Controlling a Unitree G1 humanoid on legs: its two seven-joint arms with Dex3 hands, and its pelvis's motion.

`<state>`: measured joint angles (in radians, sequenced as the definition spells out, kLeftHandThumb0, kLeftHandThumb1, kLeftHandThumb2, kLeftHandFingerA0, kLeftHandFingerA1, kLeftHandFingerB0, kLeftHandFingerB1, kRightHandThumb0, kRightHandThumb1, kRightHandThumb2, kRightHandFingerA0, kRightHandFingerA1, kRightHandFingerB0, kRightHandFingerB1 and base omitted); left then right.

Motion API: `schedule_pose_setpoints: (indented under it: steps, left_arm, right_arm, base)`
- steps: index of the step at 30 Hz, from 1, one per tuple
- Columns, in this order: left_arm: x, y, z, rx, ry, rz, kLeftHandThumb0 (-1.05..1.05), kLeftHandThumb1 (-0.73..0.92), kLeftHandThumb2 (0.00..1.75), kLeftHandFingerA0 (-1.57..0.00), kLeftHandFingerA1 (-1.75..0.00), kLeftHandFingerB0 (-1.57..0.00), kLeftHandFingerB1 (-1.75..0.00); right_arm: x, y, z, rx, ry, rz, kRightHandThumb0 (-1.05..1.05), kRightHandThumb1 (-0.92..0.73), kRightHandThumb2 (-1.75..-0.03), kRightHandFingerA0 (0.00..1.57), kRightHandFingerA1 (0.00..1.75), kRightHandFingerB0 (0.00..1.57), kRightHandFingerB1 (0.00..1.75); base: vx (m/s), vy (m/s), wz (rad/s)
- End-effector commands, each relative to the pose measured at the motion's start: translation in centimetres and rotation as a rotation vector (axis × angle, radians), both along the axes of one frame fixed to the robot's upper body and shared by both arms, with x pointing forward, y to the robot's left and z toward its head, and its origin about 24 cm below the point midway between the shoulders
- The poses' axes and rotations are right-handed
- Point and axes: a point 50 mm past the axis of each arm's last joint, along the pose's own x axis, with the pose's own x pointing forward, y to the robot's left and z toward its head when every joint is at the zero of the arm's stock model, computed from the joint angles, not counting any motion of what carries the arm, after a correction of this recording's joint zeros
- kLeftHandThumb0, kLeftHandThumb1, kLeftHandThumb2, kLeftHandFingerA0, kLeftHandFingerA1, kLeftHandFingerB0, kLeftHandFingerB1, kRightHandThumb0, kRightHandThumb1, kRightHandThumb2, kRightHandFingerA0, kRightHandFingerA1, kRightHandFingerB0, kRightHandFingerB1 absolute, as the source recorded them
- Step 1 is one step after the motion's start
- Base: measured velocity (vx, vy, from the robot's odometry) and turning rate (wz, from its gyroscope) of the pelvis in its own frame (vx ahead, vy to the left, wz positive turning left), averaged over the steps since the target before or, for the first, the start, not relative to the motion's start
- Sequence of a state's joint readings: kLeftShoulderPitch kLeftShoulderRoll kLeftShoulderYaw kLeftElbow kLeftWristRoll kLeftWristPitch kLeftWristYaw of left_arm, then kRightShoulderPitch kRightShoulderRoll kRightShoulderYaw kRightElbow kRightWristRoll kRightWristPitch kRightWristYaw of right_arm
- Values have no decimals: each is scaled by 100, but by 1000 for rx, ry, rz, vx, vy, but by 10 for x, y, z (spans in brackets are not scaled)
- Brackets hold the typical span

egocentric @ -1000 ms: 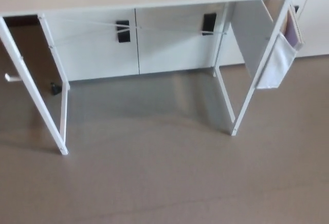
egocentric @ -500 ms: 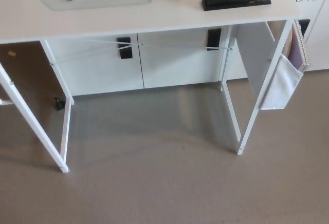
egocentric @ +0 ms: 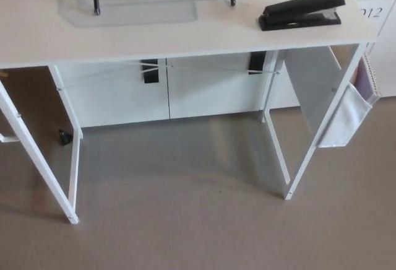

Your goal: The robot walks towards a desk on which a file tray is kept in the middle and a stapler is kept to its right. The robot lifts the stapler using its right hand and places it on the file tray.

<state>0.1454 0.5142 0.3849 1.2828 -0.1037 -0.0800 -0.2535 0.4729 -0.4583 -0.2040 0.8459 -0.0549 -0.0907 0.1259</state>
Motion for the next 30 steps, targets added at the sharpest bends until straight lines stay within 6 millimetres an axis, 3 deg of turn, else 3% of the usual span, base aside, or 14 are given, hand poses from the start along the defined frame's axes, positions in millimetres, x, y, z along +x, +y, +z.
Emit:
schedule_pose_setpoints:
  steps: [1, 4, 5, 7, 10, 11, 12, 16, 17, 20, 21, 23, 27, 30]
  left_arm:
    - [0, 2, 2, 9, -5, -4, -80, 60, 122, -20, -84, 0, -64]
    - [3, 3, 3, 16, 1, -14, -82, 58, 126, -20, -80, -7, -62]
    - [3, 3, 3, 13, -2, -13, -85, 58, 127, -21, -82, -8, -62]
    - [4, 3, 3, 7, -10, -13, -86, 58, 127, -22, -83, -9, -62]
    - [4, 3, 3, 8, -11, -14, -86, 65, 115, -24, -99, 0, -69]
    - [4, 3, 3, 6, -11, -18, -87, 65, 116, -22, -97, 0, -68]
    - [5, 3, 4, 9, -9, -25, -85, 63, 119, -20, -92, 0, -64]
    - [8, 5, 6, 9, -19, -38, -84, 60, 123, -22, -88, 0, -65]
    - [9, 5, 6, 8, -21, -30, -84, 59, 128, -21, -82, -9, -64]
    - [11, 5, 6, 10, -23, -27, -85, 59, 129, -19, -82, -10, -65]
    - [11, 5, 6, 9, -29, -16, -78, 60, 126, -23, -88, 0, -64]
    - [11, 5, 6, 9, -30, -21, -84, 59, 129, -20, -82, -8, -62]
    - [14, 5, 6, 12, -35, -14, -78, 61, 124, -21, -85, 0, -64]
    - [15, 5, 6, 11, -37, -15, -81, 59, 127, -18, -79, -7, -61]
  right_arm:
    - [4, -2, 5, -36, 5, 10, -98, -78, -109, 0, 13, 0, 5]
    - [3, -4, 4, -22, -7, -14, -104, -80, -111, 2, 6, 0, 0]
    - [3, -4, 3, -38, 3, -5, -94, -76, -108, 4, 19, 0, 6]
    - [2, -4, 2, -10, -57, -61, -86, -67, -93, 0, 14, 0, 0]
    - [2, -5, 2, -22, -38, -33, -91, -73, -107, 0, 13, 0, 9]
    - [2, -5, 2, -16, -33, -25, -88, -71, -98, 0, 6, 0, 0]
    - [2, -5, 2, -22, -22, -22, -98, -78, -107, 0, 5, 0, 4]
    - [3, -5, 1, -39, -7, -3, -95, -77, -109, 0, 12, 0, 7]
    - [4, -5, 1, -29, -6, -11, -96, -78, -109, 0, 9, 0, 5]
    - [5, -5, 0, -50, 8, 3, -97, -79, -110, 2, 13, 0, 5]
    - [6, -4, 1, -44, 5, -4, -97, -79, -109, 0, 9, 0, 5]
    - [6, -5, 0, -38, 9, -9, -99, -80, -109, 0, 5, 0, 3]
    - [8, -6, 0, -19, 2, -19, -99, -79, -108, 0, 5, 0, 3]
    - [7, -7, -1, -20, 2, -25, -94, -78, -107, 0, 8, 0, 5]
  base:
    - [112, -24, 8]
    - [88, -96, 6]
    - [36, -138, 5]
    - [106, -182, 12]
    - [162, -14, 16]
    - [106, -110, -2]
    - [87, -93, 1]
    - [77, 13, -7]
    - [81, 92, -5]
    - [92, 163, -13]
    - [201, 196, -17]
    - [164, 193, 21]
    - [146, 101, -13]
    - [123, 31, 5]
